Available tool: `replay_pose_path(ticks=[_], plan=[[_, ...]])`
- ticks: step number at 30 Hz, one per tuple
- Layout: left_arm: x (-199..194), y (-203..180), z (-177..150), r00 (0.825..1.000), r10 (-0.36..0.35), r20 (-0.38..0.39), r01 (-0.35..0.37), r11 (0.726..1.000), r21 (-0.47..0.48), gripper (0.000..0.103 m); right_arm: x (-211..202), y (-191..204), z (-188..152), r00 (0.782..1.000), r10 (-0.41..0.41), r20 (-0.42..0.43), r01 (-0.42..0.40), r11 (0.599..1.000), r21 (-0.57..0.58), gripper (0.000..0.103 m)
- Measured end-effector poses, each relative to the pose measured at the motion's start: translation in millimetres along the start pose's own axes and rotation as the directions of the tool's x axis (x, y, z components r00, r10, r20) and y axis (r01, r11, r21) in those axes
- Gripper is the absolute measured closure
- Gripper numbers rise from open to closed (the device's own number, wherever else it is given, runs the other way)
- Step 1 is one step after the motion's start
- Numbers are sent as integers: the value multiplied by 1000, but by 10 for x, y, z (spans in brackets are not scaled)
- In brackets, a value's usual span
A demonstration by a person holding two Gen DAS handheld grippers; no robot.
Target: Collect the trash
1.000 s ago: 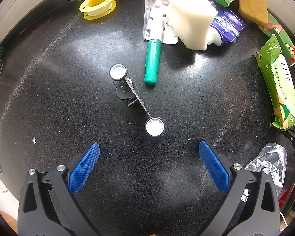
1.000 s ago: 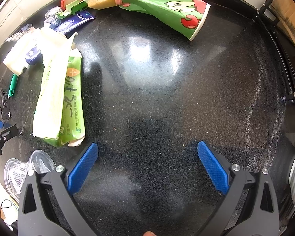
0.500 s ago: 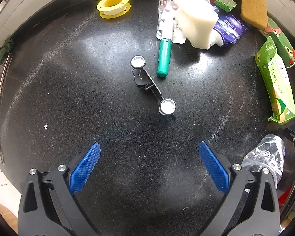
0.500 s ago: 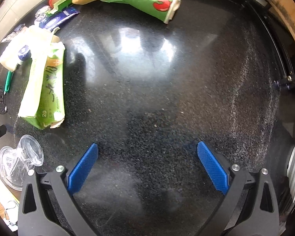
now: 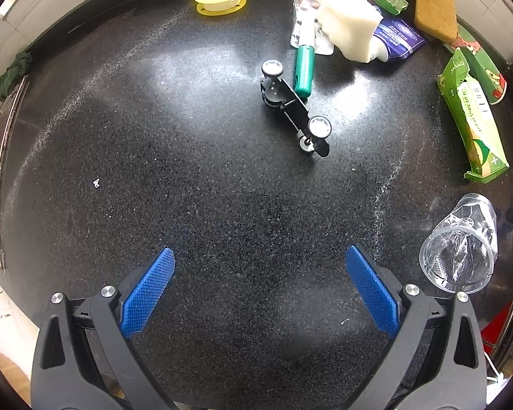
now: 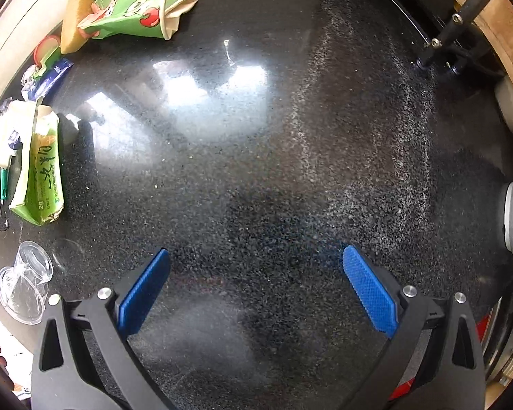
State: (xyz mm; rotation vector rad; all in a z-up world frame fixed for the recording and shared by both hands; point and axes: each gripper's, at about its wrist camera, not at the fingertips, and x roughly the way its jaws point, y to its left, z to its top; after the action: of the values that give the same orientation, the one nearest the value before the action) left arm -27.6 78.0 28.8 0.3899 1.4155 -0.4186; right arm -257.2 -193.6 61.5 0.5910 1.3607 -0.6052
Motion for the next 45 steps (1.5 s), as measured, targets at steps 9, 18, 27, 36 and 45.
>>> replay_pose_path(ticks=[9,18,27,36,45], plan=[[-81,240,-127,1000,7,10,-6,999,-42,5,-56,138,69,1000,22,8,-22,1000,-10,5],[-177,570,-163,1000,-14,17,16,994,-105,5,-167,597,185,997,76,31,-72,993,-93,5],[-280,668,229,998,-49,45,55,989,-140,5,-264,1132,345,992,121,36,-113,977,-180,5],[-176,739,460,998,-30,51,35,993,-114,14,-209,1524,443,990,136,27,-127,966,-226,5],[-40,998,654,996,-84,14,85,986,-141,27,-155,1920,827,976,216,-18,-213,942,-259,5]])
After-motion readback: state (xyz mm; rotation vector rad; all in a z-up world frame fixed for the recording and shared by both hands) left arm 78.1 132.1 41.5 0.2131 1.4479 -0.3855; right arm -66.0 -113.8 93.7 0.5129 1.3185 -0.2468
